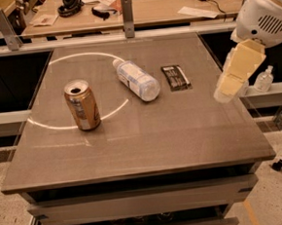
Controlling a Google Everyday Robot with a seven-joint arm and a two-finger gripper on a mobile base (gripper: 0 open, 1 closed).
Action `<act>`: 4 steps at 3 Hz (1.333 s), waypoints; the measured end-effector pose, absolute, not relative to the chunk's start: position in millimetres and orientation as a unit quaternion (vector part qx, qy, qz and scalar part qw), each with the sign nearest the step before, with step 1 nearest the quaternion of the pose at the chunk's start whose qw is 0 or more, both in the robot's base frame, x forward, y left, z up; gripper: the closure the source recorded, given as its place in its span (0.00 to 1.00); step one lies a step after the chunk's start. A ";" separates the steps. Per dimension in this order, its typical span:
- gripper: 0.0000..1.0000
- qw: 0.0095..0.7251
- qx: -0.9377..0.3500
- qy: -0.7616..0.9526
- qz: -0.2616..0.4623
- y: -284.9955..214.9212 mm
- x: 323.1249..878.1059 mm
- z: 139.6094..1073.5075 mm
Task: Place blue plastic bottle upright
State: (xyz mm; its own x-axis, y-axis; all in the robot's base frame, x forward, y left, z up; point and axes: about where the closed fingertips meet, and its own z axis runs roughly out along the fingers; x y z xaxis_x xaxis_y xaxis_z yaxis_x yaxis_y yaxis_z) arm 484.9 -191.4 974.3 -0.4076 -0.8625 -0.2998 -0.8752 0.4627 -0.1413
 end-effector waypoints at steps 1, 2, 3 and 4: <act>0.00 0.159 -0.469 0.867 0.053 -163.6 506.0 972.3; 0.00 0.160 -0.431 0.885 0.080 -135.9 527.7 974.7; 0.00 0.162 -0.406 0.895 0.090 -106.3 550.0 975.3; 0.00 0.163 -0.406 0.895 0.090 -105.8 550.6 975.0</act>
Offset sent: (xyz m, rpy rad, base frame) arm 0.0657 0.0882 0.0021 0.1873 0.1669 -0.2668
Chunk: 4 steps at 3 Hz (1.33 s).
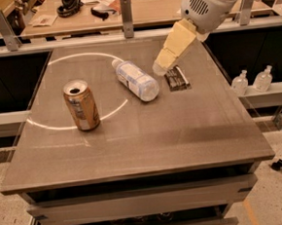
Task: Place blue plastic bottle upright
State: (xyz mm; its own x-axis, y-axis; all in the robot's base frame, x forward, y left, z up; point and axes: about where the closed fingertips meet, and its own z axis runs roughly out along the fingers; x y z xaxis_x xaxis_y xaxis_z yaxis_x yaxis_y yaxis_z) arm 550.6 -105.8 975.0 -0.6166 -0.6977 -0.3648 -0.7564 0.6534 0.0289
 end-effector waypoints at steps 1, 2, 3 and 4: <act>0.00 0.135 -0.393 0.906 0.078 -86.2 559.0 953.7; 0.00 0.102 -0.372 0.920 0.062 -54.4 577.4 924.2; 0.00 0.087 -0.364 0.926 0.051 -28.7 594.0 902.6; 0.00 0.076 -0.360 0.929 0.044 -11.6 609.0 886.8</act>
Offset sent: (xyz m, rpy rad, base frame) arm 0.0430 0.0855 -0.0855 -0.1703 0.1871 -0.1443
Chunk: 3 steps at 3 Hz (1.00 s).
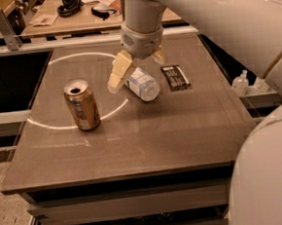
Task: Place blue plastic bottle upright
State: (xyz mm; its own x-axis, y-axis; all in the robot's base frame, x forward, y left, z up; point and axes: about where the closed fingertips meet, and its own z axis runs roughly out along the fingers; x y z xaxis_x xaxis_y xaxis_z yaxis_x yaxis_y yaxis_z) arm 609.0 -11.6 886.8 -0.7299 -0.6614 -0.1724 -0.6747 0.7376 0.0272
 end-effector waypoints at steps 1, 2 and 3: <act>0.00 0.069 -0.360 0.930 0.036 -0.8 624.2 872.6; 0.00 0.064 -0.364 0.929 0.029 8.1 639.8 860.4; 0.00 0.059 -0.368 0.928 0.020 13.6 652.3 849.0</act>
Offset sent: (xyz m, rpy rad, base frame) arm 0.0446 0.0243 -0.0376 -0.0717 0.0294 0.0155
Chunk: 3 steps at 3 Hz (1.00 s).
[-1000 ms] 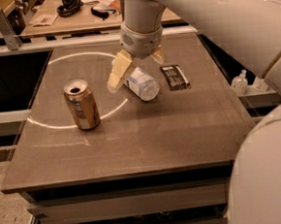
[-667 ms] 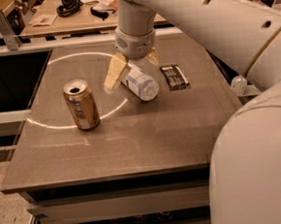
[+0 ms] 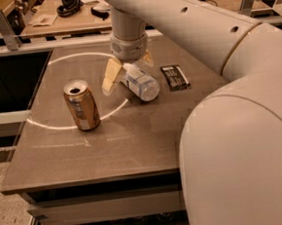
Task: Place blue plastic bottle upright
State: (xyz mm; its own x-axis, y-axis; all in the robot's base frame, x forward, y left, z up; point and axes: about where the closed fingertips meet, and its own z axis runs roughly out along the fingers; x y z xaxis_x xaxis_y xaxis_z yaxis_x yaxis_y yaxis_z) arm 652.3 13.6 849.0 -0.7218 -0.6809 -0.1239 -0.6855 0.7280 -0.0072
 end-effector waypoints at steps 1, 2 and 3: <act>0.18 0.054 -0.372 0.927 0.010 16.5 662.8 838.7; 0.41 0.045 -0.381 0.923 0.005 18.6 663.7 830.7; 0.65 0.033 -0.388 0.921 -0.002 17.0 660.6 825.9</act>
Offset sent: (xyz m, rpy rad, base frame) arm 0.0062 0.0015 -0.0232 -0.0755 0.0472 0.0482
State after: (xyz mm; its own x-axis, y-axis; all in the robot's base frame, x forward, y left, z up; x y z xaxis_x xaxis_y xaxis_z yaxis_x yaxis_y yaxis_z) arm 660.6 17.0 825.9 -0.6971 -0.7146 -0.0586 -0.7143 0.6992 -0.0301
